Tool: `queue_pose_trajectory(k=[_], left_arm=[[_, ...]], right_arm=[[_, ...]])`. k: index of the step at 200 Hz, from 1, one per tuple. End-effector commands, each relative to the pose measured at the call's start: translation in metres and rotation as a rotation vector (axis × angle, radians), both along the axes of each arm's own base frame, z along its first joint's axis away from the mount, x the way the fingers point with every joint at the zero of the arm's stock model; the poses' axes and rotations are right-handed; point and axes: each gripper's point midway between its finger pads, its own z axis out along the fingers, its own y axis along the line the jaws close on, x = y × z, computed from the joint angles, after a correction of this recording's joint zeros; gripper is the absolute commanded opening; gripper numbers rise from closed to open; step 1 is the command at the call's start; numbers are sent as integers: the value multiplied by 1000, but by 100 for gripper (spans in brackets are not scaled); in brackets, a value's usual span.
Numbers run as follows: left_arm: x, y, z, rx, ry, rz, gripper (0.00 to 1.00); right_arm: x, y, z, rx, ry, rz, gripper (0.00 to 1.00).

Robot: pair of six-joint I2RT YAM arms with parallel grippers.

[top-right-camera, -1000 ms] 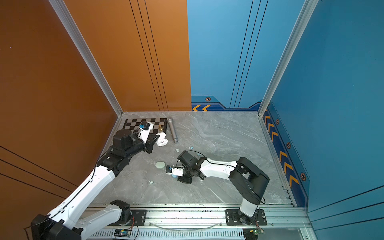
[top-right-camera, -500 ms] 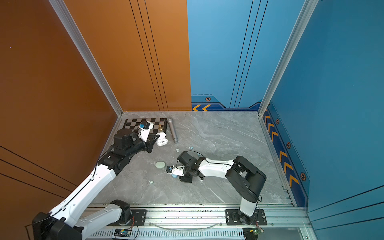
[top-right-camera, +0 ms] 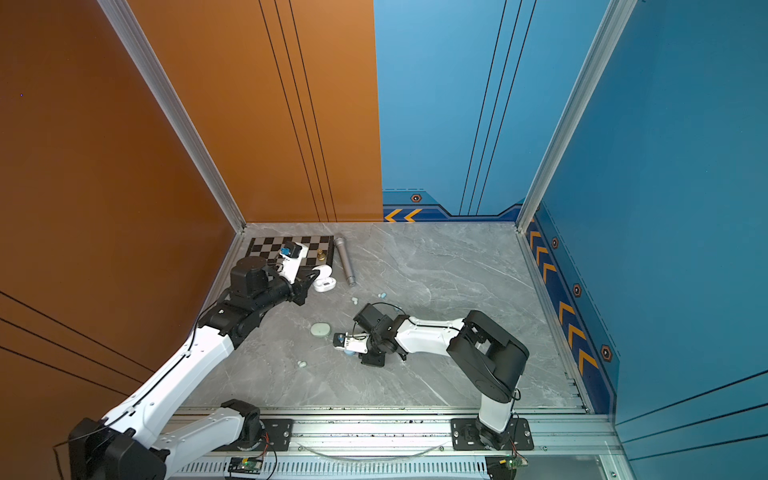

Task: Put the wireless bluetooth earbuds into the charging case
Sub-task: 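Close the right gripper on the white earbud and lift it, then carry the earbud in the right gripper to the case in the left gripper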

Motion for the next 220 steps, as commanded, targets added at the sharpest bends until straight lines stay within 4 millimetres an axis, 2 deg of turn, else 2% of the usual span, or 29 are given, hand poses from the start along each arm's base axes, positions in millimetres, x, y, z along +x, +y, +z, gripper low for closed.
queue_pose_trajectory(k=[1,15,36,75,80,127,139,147,151,177,202,220], left_arm=[[5,-3,10,-30,-25,-14,0],[7,-5,10,-39,-24,-19,0],[12,-11,10,-56,-24,-32,0],[28,-31,13,-88,-60,-65,0],[31,-34,13,-93,-65,-70,0],[69,-74,10,-147,-110,-113,0],[78,-88,10,-163,-119,-137,0],[82,-98,3,-165,-108,-155,0],[86,-105,14,-173,-131,-169,0],[97,-135,13,-192,-137,-222,0],[98,-153,18,-206,-143,-268,0],[95,-159,19,-209,-143,-291,0]], right_arm=[[2,-9,6,-22,-6,-45,11],[7,-10,18,14,4,-88,9],[19,-12,47,113,50,-186,8],[44,-24,117,377,286,-423,7],[57,-33,127,415,305,-475,7],[100,-58,210,681,498,-676,7],[109,-64,223,725,535,-713,8],[115,-67,231,745,537,-727,8],[118,-69,235,754,532,-732,9],[136,-73,257,841,562,-778,9],[149,-73,269,895,582,-807,8],[155,-73,273,912,577,-819,8]])
